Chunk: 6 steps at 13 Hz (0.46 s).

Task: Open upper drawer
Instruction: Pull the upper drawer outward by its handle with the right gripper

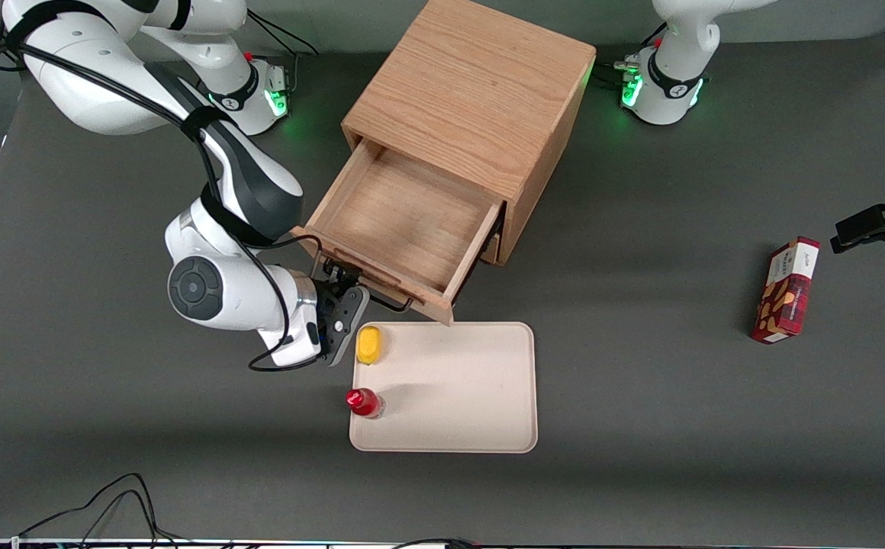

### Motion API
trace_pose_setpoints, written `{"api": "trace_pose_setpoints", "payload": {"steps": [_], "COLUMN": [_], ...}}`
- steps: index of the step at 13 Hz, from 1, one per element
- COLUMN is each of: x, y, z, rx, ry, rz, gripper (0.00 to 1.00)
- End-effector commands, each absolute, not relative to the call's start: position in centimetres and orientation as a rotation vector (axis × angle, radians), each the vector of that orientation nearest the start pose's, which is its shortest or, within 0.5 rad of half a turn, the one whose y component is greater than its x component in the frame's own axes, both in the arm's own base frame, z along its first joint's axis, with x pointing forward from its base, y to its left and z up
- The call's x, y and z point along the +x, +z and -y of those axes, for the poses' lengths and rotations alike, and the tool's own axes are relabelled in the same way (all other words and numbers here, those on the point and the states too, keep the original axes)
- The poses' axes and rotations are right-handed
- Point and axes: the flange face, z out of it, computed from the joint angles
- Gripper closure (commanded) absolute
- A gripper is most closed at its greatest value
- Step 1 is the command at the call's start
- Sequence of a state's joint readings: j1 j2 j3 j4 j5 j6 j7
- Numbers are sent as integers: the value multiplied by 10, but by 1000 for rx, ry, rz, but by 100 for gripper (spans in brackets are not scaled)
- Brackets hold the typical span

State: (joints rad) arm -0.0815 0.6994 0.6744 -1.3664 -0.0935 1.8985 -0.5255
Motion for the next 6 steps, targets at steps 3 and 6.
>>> {"api": "trace_pose_setpoints", "payload": {"steps": [3,6], "x": [673,682], "y": [370,377], "z": [-308,-302], "rx": [-2466,-2495], "ry": [-18,-48], "rz": [1422,1416], "gripper": [0,0]}}
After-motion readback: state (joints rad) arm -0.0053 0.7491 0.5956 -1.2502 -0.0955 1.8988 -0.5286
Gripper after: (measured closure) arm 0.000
